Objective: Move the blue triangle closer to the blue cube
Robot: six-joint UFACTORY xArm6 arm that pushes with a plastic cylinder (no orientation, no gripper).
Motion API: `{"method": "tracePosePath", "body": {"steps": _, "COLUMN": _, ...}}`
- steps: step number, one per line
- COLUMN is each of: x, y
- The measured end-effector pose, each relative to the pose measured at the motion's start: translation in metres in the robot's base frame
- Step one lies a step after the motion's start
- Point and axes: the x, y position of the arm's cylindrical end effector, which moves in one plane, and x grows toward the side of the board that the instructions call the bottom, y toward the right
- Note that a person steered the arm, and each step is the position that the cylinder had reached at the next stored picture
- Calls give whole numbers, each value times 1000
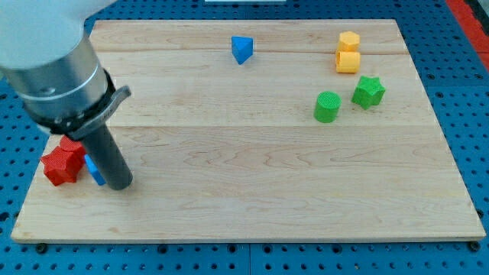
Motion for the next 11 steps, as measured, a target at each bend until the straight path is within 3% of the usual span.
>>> {"method": "tracePosePath", "body": {"steps": 1, "x": 0, "y": 3}}
{"method": "tracePosePath", "body": {"steps": 4, "x": -212, "y": 107}}
{"method": "tracePosePath", "body": {"steps": 6, "x": -285, "y": 115}}
{"method": "tracePosePath", "body": {"steps": 7, "x": -294, "y": 175}}
{"method": "tracePosePath", "body": {"steps": 9, "x": -220, "y": 199}}
{"method": "tracePosePath", "body": {"steps": 11, "x": -283, "y": 214}}
